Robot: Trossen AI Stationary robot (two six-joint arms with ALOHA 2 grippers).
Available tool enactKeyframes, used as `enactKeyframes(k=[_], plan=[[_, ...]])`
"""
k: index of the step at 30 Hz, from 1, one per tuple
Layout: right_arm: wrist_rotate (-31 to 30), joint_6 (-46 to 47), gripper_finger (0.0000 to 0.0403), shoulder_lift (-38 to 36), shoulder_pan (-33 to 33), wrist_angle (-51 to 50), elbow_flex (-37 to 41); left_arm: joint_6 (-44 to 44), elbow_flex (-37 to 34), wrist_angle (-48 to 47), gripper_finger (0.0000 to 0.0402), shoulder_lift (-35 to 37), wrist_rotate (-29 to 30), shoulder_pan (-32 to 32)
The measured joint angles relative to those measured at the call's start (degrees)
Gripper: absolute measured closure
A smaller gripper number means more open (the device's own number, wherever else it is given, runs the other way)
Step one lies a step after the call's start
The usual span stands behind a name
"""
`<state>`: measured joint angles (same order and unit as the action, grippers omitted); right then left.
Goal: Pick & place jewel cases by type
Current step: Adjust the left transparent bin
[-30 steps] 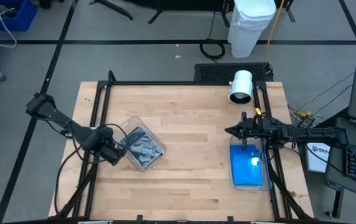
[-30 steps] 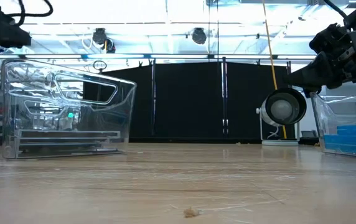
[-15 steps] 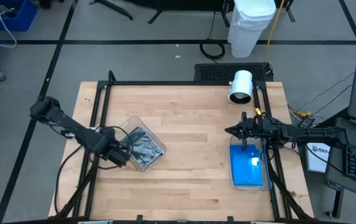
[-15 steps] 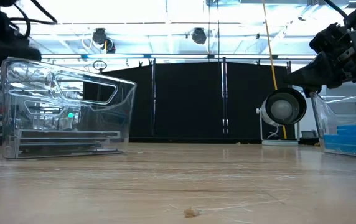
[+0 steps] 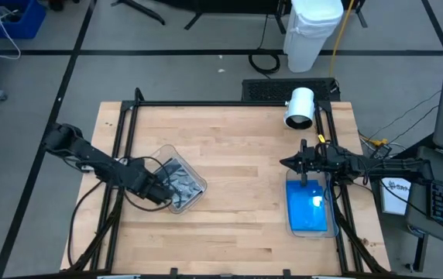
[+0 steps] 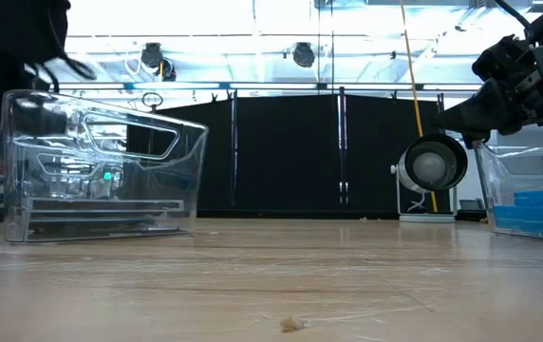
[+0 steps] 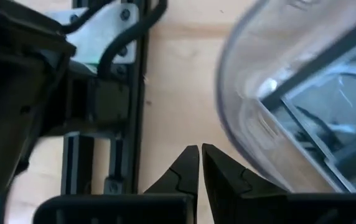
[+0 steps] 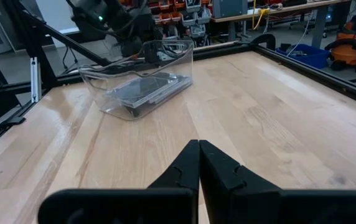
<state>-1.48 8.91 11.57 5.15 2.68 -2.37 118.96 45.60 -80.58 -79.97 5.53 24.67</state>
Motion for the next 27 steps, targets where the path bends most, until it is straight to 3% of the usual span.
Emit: enactKeyframes(k=[11,23,27], plan=[[0.0,-0.2,0.0402,0.0,0.0,0.1,0.0,1.3,-3.3,0.3,0.0371,-0.3,6.3,-3.2],[0.0,-0.2,0.0402,0.0,0.0,0.1,0.0,1.9,-2.9,1.0,0.0371,-0.3,7.5,-6.2],[0.0,-0.2,0.0402,0.0,0.0,0.1,0.0,-0.2,-2.5,7.8,0.0371,-0.3,14.5,-6.3]])
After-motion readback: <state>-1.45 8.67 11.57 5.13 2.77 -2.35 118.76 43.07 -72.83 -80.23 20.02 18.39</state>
